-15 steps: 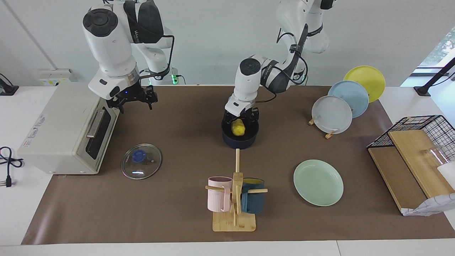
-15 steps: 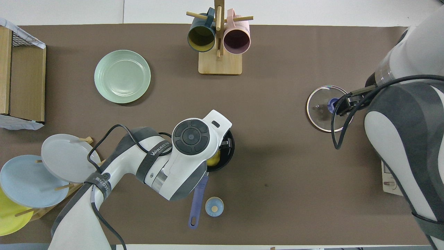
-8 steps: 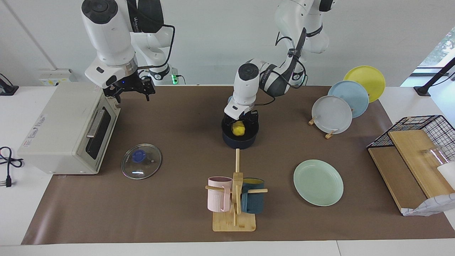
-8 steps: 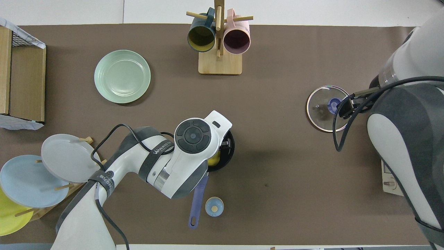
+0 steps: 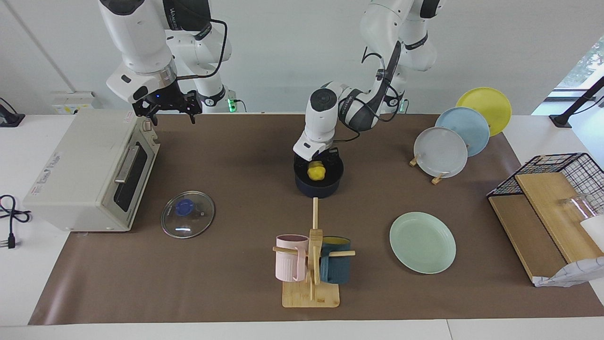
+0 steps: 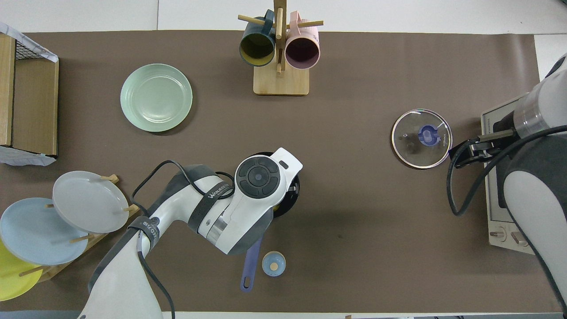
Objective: Transfer potato from pot to plate
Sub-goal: 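Lift the yellow potato out of the pot with the left gripper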
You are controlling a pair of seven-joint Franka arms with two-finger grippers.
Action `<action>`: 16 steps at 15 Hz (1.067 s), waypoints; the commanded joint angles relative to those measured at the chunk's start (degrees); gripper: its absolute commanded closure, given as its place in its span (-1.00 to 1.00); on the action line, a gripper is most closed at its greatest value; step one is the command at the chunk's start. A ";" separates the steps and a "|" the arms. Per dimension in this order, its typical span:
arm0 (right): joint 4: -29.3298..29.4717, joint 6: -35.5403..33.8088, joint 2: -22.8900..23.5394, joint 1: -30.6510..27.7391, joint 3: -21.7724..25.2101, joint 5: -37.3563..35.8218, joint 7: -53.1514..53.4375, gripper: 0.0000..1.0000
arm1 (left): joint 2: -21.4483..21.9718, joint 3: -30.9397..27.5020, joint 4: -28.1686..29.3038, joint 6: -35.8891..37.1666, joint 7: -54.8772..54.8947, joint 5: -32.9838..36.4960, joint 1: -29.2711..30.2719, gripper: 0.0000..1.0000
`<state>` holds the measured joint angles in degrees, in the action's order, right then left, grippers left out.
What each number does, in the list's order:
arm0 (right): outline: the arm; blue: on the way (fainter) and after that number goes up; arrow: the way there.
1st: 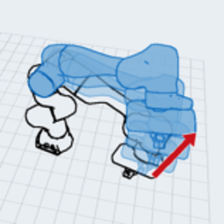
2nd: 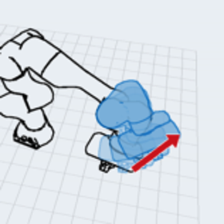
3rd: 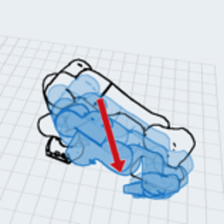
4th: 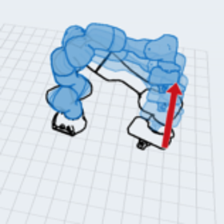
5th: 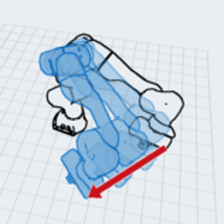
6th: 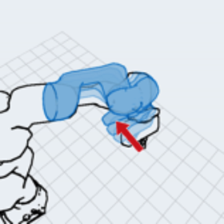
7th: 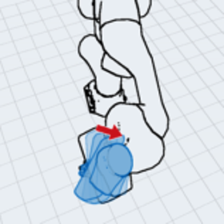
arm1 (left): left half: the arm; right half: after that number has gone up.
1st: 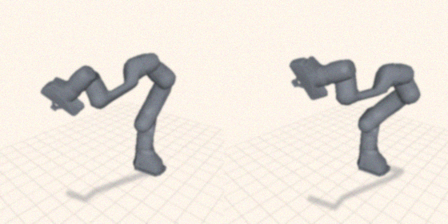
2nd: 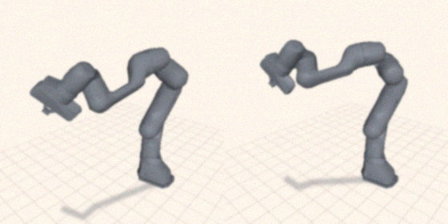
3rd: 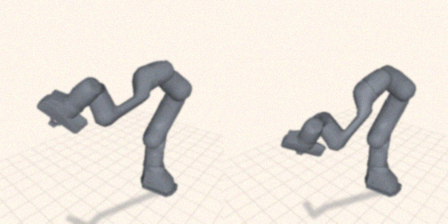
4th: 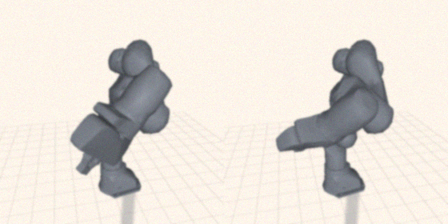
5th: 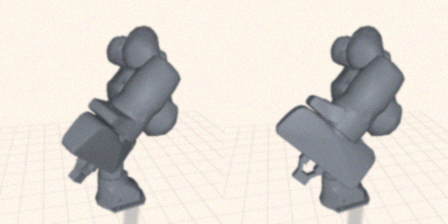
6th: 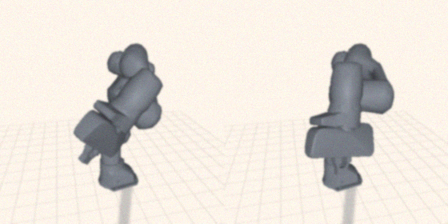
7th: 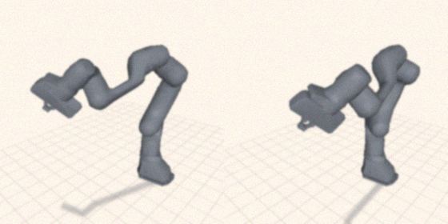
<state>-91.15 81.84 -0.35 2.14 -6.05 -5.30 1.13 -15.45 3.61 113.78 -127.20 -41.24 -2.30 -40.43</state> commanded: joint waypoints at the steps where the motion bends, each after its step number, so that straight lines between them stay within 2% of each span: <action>1: -1.93 1.57 -1.50 0.23 0.69 1.43 1.16 -1.00 | 0.24 -1.07 0.92 -1.38 0.63 0.19 -1.23 -0.71; 2: -1.93 1.65 -1.41 0.15 0.69 1.52 1.16 -1.00 | 0.24 -1.07 0.92 -1.21 0.63 0.19 -1.23 -0.44; 5: -1.84 2.36 -1.24 -0.03 0.95 1.52 1.16 -1.00 | 0.24 -1.07 0.92 -1.20 0.72 0.19 -1.06 0.59; 7: -1.41 2.36 -0.97 -0.82 0.95 1.69 1.16 -1.00 | 0.24 -1.07 0.83 -1.03 0.72 0.19 -0.97 0.99; 11: -1.05 2.09 -1.85 -0.38 2.18 2.04 1.16 -1.00 | 0.68 -1.07 -0.04 0.11 0.63 0.19 -0.62 1.00; 14: -1.05 1.83 -1.94 -0.47 2.54 2.13 1.33 -1.00 | 4.27 -1.50 -5.47 9.31 0.81 0.10 0.87 1.00; 16: -0.70 1.31 -1.85 -2.13 2.36 4.48 1.24 -1.00 | 5.95 -1.42 -11.88 16.69 1.24 0.01 4.81 1.00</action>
<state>-91.22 83.22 -1.42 1.74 -3.67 -4.48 1.26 -12.59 2.35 107.43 -118.70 -41.17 -2.30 -39.11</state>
